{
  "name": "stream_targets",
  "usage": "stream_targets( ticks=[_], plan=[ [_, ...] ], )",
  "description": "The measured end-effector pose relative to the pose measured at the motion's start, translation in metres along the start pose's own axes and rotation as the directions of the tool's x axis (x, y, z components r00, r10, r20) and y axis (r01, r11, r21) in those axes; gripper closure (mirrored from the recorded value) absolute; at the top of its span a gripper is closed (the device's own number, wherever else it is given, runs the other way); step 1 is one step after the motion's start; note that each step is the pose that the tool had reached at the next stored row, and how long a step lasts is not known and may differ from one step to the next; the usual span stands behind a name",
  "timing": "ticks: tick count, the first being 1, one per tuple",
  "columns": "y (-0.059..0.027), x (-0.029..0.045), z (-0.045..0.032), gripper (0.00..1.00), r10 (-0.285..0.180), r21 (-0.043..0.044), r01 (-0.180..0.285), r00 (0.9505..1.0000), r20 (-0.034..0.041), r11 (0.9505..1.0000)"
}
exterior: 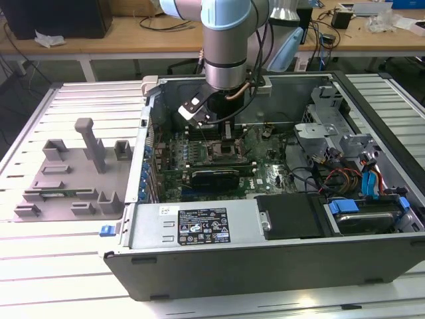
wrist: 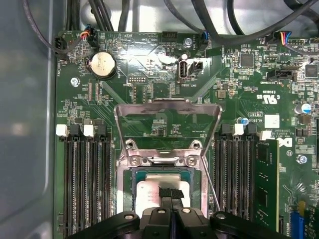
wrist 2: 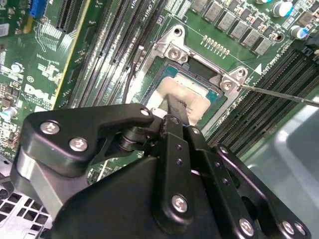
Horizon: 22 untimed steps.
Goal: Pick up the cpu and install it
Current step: 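Place the cpu into insertion slot, then close the cpu cover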
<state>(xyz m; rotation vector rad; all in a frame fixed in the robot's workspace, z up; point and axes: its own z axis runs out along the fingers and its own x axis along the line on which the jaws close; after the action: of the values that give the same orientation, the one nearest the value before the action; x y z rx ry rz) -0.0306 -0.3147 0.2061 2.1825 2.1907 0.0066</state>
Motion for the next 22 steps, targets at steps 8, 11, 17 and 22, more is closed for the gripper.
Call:
stream_targets(
  ticks=[8, 11, 17, 22],
  plan=[
    [0.0011, -0.0014, -0.0336, 0.89, -0.001, 0.0009, 0.001, 1.0000, 0.0098, 1.0000],
    [0.0013, -0.0016, -0.0389, 0.89, -0.001, 0.0008, 0.001, 0.9999, 0.0125, 1.0000],
    [0.0013, -0.0016, -0.0390, 0.89, -0.001, 0.0010, 0.001, 0.9999, 0.0129, 1.0000],
    [0.0013, -0.0016, -0.0390, 0.89, -0.001, 0.0010, 0.001, 0.9999, 0.0130, 1.0000]
  ],
)
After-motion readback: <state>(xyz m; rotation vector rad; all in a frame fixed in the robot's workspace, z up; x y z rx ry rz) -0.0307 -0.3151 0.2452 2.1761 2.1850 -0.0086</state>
